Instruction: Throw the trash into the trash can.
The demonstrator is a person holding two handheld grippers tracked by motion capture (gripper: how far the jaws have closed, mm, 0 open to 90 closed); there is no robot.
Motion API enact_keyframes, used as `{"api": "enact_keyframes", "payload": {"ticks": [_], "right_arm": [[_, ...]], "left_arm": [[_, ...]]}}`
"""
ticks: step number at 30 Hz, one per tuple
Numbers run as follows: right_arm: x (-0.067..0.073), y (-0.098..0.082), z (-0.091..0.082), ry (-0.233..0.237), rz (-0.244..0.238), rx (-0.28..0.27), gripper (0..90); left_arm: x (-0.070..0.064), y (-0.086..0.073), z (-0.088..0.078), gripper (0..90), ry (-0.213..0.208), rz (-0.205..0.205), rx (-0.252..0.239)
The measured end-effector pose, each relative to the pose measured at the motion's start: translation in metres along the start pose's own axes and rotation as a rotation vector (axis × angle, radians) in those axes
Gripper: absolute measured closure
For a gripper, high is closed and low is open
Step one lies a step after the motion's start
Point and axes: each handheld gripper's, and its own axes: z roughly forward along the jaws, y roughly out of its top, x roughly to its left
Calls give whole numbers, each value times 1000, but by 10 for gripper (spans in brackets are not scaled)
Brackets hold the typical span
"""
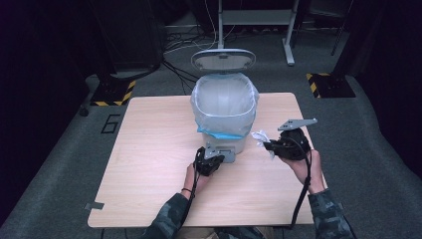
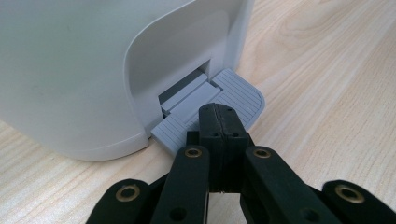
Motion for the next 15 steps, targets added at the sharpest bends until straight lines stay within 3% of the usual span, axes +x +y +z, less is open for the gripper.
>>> {"api": "enact_keyframes", "payload": {"ticks": [15], "right_arm": [[-7,22,-30,-12,-13,-35,843]], "left_arm": [[-1,0,0,900,-1,-11,3]]}}
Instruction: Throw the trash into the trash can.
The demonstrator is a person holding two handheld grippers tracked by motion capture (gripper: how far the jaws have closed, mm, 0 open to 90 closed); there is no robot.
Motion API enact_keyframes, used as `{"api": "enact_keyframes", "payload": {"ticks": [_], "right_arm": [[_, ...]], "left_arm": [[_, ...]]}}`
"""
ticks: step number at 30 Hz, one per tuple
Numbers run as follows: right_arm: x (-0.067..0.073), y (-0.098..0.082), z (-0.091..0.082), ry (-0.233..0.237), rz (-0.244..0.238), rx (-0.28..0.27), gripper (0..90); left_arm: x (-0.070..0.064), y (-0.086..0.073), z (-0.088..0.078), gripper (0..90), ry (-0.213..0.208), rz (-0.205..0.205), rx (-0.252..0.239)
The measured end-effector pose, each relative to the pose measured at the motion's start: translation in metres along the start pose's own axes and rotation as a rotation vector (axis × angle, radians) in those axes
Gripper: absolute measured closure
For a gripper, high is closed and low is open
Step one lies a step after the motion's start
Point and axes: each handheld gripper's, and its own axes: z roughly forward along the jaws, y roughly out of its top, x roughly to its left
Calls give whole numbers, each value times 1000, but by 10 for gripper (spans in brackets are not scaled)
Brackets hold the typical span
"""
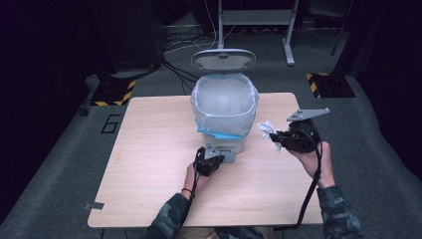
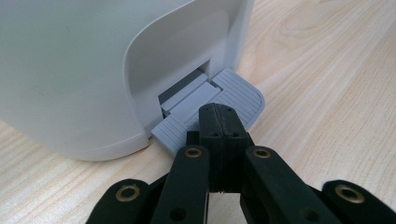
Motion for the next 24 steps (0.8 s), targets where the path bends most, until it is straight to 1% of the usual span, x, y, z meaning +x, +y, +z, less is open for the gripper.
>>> {"api": "enact_keyframes", "payload": {"ticks": [3,6,7,11,13,15,16,20,24], "right_arm": [[-1,4,-4,-17,-14,-2,843],[-1,5,-4,-23,-11,6,843],[-2,5,-4,-24,-16,6,843],[-3,5,-4,-21,-11,1,844],[-4,6,-4,-19,-20,3,844],[-3,8,-4,-26,-30,9,844],[-3,8,-4,-26,-30,9,844],[-2,13,-3,-26,-38,-8,847],[-2,15,-2,-25,-43,-13,850]], "left_arm": [[0,0,0,900,-1,0,0],[0,0,0,900,-2,1,-3],[0,0,0,900,-2,2,-3],[0,0,0,900,-3,2,-3],[0,0,0,900,-3,1,-4],[0,0,0,900,-4,0,-4],[1,0,0,900,-2,11,0],[1,0,0,900,-2,10,-3],[1,0,0,900,-3,9,-3]]}}
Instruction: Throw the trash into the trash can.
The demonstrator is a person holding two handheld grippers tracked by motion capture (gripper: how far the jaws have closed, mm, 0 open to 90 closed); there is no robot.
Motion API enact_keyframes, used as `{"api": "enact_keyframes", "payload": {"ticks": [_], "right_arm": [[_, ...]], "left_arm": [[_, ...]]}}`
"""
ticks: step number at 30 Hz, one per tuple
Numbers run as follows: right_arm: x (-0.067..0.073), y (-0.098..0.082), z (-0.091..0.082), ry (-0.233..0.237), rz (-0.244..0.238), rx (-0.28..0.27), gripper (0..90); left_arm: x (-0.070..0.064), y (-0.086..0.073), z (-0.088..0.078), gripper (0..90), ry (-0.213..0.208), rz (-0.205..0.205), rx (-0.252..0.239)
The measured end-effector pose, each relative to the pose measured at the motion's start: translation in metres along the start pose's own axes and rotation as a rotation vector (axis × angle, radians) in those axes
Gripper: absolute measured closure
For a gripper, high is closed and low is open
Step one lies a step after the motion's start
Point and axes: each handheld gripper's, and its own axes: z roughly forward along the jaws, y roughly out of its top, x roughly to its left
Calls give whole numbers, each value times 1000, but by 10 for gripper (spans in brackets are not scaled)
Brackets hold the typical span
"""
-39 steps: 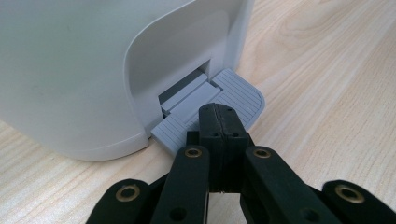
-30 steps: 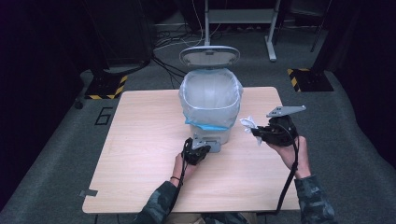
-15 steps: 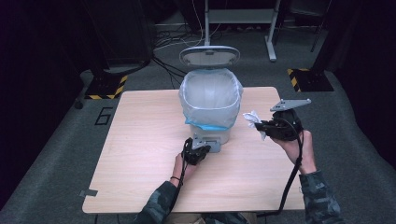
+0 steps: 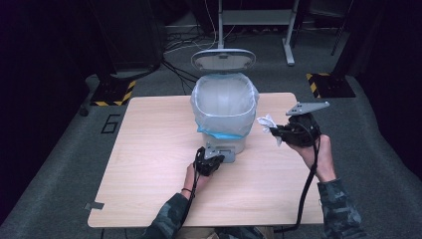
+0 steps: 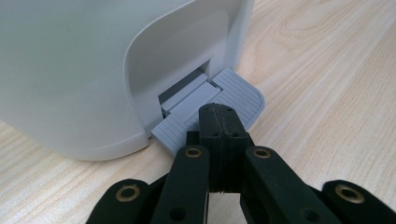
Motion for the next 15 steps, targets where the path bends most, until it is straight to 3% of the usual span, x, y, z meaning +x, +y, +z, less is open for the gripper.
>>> {"api": "enact_keyframes", "payload": {"ticks": [4,5,7,15], "right_arm": [[-1,1,0,13,15,-10,854],[-4,3,-5,56,50,-39,855],[-3,10,-13,32,37,-53,855],[1,35,-23,26,-12,-56,854]], "left_arm": [[0,0,0,900,-1,0,0],[-1,0,0,900,-4,-9,0],[-1,0,0,900,1,-9,-6],[-1,0,0,900,3,-8,-6]]}}
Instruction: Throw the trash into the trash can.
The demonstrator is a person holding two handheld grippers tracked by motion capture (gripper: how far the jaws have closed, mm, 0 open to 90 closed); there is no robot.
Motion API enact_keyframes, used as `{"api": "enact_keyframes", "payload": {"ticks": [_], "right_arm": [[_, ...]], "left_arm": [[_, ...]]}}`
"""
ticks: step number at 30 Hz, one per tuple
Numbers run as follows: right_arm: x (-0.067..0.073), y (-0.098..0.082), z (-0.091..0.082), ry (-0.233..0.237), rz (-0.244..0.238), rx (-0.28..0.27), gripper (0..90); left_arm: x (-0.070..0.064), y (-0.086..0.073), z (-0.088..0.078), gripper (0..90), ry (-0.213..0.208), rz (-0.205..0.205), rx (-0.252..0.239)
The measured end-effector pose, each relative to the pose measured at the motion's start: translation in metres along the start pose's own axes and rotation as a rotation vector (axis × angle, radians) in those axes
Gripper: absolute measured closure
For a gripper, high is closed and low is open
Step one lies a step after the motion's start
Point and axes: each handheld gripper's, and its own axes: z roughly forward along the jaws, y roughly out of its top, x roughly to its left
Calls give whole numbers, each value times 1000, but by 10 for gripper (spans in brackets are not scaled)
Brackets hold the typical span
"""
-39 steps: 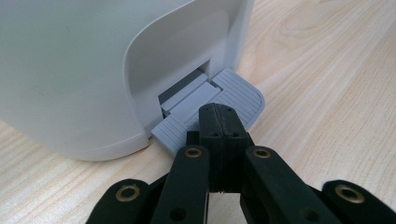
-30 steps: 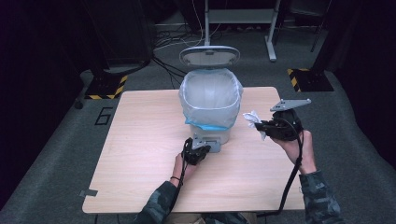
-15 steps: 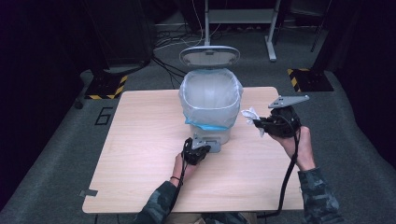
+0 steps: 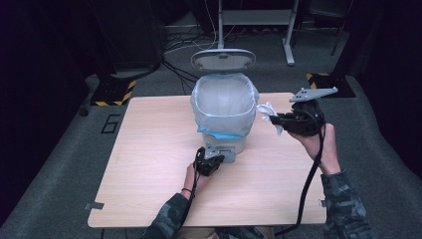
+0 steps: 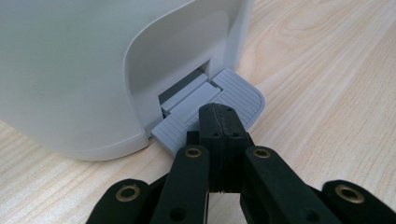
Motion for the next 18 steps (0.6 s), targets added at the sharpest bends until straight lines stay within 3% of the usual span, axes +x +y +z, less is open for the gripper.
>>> {"api": "enact_keyframes", "payload": {"ticks": [8,18], "right_arm": [[2,20,-2,-16,-40,8,852],[-1,43,-1,-14,-58,16,851]], "left_arm": [[0,0,0,900,-1,0,0],[0,0,0,900,-3,-1,1]]}}
